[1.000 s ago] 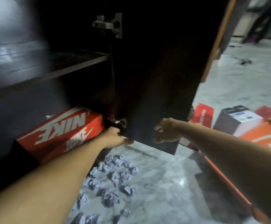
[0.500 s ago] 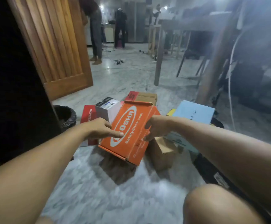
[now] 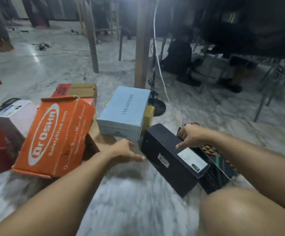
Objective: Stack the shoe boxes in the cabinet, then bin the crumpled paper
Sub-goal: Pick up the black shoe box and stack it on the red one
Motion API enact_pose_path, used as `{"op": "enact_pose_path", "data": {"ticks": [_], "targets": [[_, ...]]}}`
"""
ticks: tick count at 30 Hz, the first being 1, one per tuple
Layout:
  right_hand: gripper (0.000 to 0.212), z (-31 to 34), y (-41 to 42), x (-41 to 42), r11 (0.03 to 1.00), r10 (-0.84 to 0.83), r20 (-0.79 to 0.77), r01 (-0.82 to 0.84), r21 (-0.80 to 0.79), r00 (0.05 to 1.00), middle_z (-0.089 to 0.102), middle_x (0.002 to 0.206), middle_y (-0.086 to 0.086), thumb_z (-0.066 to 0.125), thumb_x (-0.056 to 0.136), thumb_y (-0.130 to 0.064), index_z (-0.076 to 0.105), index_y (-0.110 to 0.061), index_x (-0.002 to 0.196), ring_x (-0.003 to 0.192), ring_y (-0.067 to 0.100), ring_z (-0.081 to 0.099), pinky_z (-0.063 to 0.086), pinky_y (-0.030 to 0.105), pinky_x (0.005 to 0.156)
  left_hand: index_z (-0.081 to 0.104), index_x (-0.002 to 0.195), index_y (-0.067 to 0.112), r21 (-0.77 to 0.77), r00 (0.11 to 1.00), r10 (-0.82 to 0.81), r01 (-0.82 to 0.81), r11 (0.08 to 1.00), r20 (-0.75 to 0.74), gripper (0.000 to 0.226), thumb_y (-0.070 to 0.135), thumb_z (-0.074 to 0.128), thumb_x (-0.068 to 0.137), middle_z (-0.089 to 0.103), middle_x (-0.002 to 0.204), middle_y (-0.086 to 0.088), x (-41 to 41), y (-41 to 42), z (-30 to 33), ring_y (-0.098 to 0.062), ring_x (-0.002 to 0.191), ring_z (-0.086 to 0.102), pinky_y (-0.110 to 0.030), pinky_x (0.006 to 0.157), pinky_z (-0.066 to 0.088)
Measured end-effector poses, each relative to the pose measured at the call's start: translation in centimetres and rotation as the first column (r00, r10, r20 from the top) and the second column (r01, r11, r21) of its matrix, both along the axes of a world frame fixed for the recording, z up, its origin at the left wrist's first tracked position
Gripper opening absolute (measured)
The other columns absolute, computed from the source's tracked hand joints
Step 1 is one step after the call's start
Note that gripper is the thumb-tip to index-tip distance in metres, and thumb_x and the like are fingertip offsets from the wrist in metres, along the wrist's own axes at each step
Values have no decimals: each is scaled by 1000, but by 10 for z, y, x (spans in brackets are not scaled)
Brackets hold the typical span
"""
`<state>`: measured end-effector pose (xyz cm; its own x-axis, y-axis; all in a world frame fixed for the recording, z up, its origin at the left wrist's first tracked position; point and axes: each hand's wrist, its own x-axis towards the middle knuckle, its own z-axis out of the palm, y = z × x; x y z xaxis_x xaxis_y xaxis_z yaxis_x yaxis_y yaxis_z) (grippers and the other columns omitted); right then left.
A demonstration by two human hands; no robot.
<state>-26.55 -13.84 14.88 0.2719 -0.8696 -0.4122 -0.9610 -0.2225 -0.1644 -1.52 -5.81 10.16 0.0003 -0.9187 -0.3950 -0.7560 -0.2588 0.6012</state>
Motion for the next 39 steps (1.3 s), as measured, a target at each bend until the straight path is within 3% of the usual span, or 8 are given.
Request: {"op": "enact_pose_path", "data": {"ticks": [4, 7, 12, 16, 25, 30, 34, 39], "targets": [[39, -49, -1, -38, 995, -80, -29, 82, 51, 996, 65, 96, -3, 76, 69, -53, 65, -25, 94, 100, 24, 60, 50, 31, 73, 53, 136, 9, -1, 999, -31, 31, 1000, -40, 71, 38, 79, 76, 59, 133, -1, -48, -32, -24, -18, 120, 57, -24, 99, 43], [86, -79, 3, -50, 989, -142, -50, 144, 40, 989, 51, 141, 5, 77, 69, -54, 45, -20, 141, 130, 26, 47, 43, 36, 102, 47, 140, 10, -38, 997, -69, 68, 997, -28, 70, 32, 76, 80, 56, 137, -1, -71, -53, -37, -17, 124, 55, -15, 89, 36], [121, -122, 14, -62, 957, -231, -25, 231, 174, 973, 4, 161, 14, 85, 61, -51, 10, -27, 153, 147, 36, 16, 28, 48, 115, 54, 131, 16, -101, 996, -91, 89, 991, -14, 59, 27, 78, 77, 65, 126, -2, -87, -89, -58, -19, 111, 63, -28, 91, 50], [99, -133, 19, -66, 989, -136, -123, 142, 46, 983, 40, 134, 10, 88, 59, -32, 30, -26, 139, 124, 34, 44, 46, 41, 94, 51, 131, 15, -133, 998, -53, 58, 989, 46, 68, 33, 79, 72, 59, 130, -5, -84, -106, -76, -23, 117, 58, -39, 99, 48], [72, -119, 44, -84, 998, 58, -155, -51, 47, 986, 52, 118, 3, 74, 67, -9, 35, -28, 123, 100, 28, 55, 42, 34, 70, 14, 152, 19, -75, 918, -74, 111, 991, 389, 101, 39, 77, 76, 16, 158, -8, -65, -69, -106, -35, 144, 14, -55, 118, 12], [86, -99, 43, -86, 969, 63, -163, -21, 246, 985, 50, 104, 0, 82, 65, -9, 34, -39, 130, 92, 21, 53, 49, 34, 63, 42, 142, 18, -243, 992, 52, -22, 970, 119, 83, 31, 83, 71, 36, 142, -3, -43, -36, -120, -26, 130, 42, -45, 108, 40], [80, -108, 29, -80, 960, 24, -53, -9, 280, 998, 51, 135, -1, 67, 69, 5, 46, -41, 130, 115, 27, 56, 58, 36, 73, 58, 129, 13, -265, 987, 147, -125, 956, 66, 66, 30, 84, 71, 46, 122, -3, -21, -21, -118, -23, 117, 51, -38, 102, 45], [60, -136, 26, -68, 990, -115, 106, 123, -68, 988, 57, 129, 10, 67, 76, 0, 55, -22, 130, 121, 29, 51, 45, 36, 96, 39, 145, 11, -184, 971, 240, -233, 955, 17, 85, 18, 83, 72, 47, 132, -10, 2, -5, -127, -29, 123, 49, -35, 99, 42]]}}
